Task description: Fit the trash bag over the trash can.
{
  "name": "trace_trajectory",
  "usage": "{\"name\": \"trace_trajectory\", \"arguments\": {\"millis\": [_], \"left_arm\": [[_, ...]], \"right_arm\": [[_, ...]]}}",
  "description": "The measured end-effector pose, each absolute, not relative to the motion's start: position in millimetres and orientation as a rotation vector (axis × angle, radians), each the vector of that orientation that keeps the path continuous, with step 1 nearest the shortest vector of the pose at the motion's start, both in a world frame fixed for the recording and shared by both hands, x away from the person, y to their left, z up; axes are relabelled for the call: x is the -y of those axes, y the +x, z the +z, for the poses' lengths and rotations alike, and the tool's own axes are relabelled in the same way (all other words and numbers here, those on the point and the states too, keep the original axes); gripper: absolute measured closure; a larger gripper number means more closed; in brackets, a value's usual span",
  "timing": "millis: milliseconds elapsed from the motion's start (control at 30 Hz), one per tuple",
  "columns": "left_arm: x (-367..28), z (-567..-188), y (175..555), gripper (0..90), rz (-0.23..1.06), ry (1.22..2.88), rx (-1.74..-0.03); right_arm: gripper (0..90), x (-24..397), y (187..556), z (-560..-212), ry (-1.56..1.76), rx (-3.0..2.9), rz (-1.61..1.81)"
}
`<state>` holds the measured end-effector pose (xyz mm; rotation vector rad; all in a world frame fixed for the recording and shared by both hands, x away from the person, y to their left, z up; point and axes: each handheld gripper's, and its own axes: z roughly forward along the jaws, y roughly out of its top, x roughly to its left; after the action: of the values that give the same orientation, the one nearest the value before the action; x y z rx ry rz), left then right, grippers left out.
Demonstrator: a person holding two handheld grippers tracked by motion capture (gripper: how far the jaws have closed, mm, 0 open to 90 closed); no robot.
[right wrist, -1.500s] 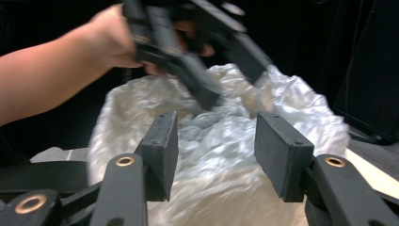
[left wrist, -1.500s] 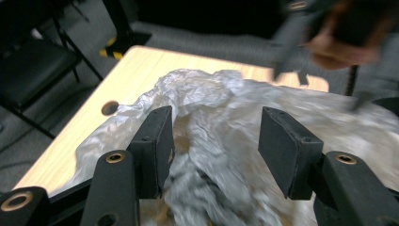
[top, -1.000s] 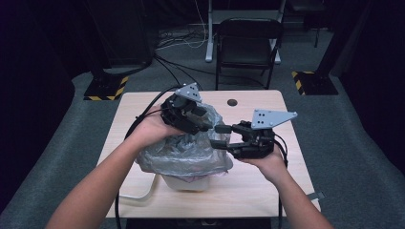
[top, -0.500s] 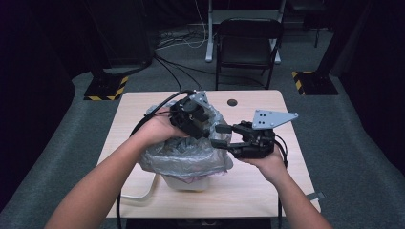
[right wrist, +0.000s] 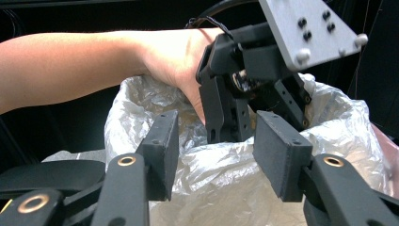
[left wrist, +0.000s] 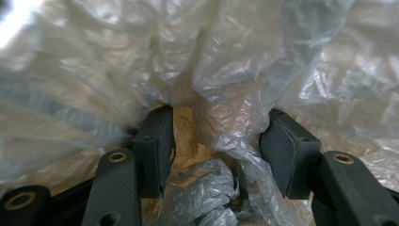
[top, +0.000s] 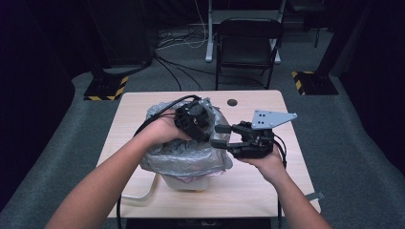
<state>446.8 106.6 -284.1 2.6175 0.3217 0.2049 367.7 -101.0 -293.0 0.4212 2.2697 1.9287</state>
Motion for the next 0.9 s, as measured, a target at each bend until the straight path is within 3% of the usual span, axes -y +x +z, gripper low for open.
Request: {"name": "trace_trajectory", "arguments": {"millis": [233,433,633,900], "left_arm": [[-101.2,-286.9,445.0,44.4,0.175,2.680,-0.332],[-107.6,-259.0,436.5,37.5,0.243,2.679,-0.305],[-143.4,-228.3,428.1,37.3,0.284,2.595,-0.335],[-199.7,-214.9,418.6,38.8,0.300,2.453,-0.410]], "right_arm": [[50.1,101.0,366.6,-293.5,0.420,-2.266,1.930],[49.9,101.3,366.8,-292.8,0.419,-2.274,1.921],[49.7,101.8,366.3,-293.5,0.418,-2.267,1.926],[49.5,101.4,366.0,-294.0,0.425,-2.262,1.930]]}}
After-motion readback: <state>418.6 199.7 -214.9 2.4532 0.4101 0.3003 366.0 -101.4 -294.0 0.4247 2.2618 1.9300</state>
